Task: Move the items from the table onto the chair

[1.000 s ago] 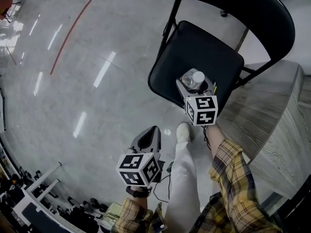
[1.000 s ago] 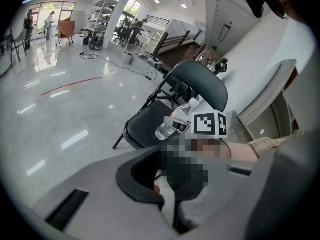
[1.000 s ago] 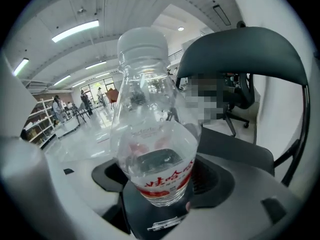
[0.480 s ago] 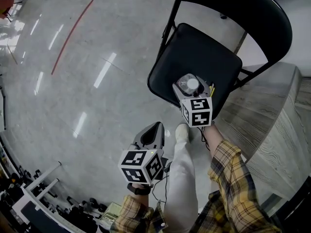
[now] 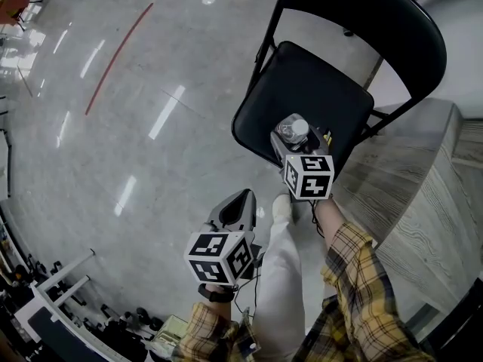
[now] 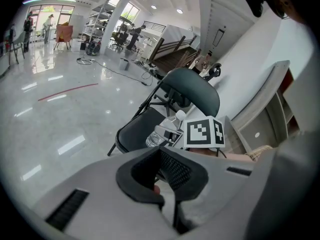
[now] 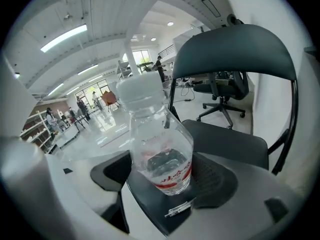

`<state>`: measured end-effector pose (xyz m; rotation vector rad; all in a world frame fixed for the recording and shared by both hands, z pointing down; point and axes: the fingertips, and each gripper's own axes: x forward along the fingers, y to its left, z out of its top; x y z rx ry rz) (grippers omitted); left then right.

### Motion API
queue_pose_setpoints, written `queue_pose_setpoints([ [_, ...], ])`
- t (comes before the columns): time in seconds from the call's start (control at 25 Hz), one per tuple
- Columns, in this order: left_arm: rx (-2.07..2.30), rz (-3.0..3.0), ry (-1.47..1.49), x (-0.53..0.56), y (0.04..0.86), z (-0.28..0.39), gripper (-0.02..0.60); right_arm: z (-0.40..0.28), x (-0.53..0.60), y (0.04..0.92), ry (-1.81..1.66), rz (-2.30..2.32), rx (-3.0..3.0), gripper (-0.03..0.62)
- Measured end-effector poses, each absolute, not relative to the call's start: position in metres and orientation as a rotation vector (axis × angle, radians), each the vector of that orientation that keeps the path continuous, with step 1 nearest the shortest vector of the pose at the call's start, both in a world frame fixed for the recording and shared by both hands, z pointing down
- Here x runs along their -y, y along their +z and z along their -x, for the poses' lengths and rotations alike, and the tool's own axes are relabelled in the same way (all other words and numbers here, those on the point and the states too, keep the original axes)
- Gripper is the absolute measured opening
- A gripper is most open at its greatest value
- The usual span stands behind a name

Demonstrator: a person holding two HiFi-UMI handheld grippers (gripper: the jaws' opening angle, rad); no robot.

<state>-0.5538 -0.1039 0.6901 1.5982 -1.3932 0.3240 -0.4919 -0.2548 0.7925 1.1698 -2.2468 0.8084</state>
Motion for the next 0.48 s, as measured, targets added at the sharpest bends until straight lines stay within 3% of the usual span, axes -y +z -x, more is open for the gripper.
queue_pose_setpoints([
  [0.24,1.392,-1.620,0.293,0.096,0.664,0.540,0.003,0.487,0.217,0.760,1.020,-1.230,2.213,0.356],
  [0.48,1.404,-1.704,0.266,0.103,0.598,0.525,0.003,0.490,0.171,0.657,1.228,-1.208,2.293,0.354],
])
